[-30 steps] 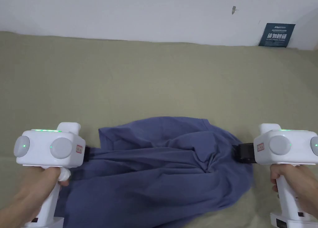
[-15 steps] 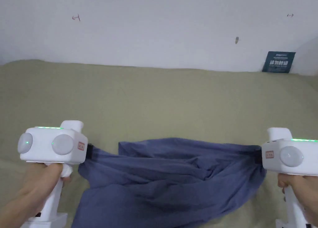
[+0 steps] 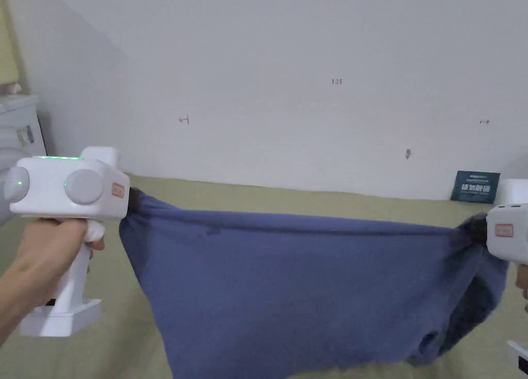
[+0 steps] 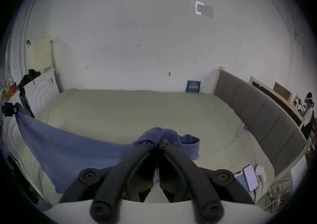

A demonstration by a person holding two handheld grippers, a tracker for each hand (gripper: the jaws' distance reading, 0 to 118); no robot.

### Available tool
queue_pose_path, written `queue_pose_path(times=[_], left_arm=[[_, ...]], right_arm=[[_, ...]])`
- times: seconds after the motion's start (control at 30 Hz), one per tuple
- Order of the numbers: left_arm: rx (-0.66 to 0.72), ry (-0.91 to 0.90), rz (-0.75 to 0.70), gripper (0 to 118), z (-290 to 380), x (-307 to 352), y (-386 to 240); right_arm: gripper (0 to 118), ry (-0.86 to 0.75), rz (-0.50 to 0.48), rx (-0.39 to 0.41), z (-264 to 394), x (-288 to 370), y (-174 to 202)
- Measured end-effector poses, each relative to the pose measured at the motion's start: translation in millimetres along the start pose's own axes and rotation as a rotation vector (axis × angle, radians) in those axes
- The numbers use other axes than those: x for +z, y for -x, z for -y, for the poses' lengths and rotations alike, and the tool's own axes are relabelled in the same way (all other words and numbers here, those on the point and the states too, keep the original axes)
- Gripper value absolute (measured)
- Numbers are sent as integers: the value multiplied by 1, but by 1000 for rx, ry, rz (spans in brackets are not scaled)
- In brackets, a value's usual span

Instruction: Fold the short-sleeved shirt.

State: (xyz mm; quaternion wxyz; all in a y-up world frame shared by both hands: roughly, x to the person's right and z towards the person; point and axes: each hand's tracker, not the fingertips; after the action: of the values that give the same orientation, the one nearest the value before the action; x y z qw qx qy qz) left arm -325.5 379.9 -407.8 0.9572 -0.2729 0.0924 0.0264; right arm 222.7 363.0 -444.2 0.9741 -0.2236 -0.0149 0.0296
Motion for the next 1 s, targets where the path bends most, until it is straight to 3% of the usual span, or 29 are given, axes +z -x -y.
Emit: queue_pose_path(times=[0.27, 0.57, 0.83, 1.0], left_arm=[[10, -78, -20, 5, -63, -4, -23], [2, -124, -72, 5, -143, -79, -63], [-5, -139, -143, 5, -160, -164, -86], [-9, -151, -177, 5, -124, -214, -90]], right_arm=[[3, -100, 62, 21, -72, 2, -3], [3, -140, 138, 49, -140, -80, -4], [3, -120, 174, 57, -149, -181, 14], [3, -100, 186, 13, -116, -233, 33]])
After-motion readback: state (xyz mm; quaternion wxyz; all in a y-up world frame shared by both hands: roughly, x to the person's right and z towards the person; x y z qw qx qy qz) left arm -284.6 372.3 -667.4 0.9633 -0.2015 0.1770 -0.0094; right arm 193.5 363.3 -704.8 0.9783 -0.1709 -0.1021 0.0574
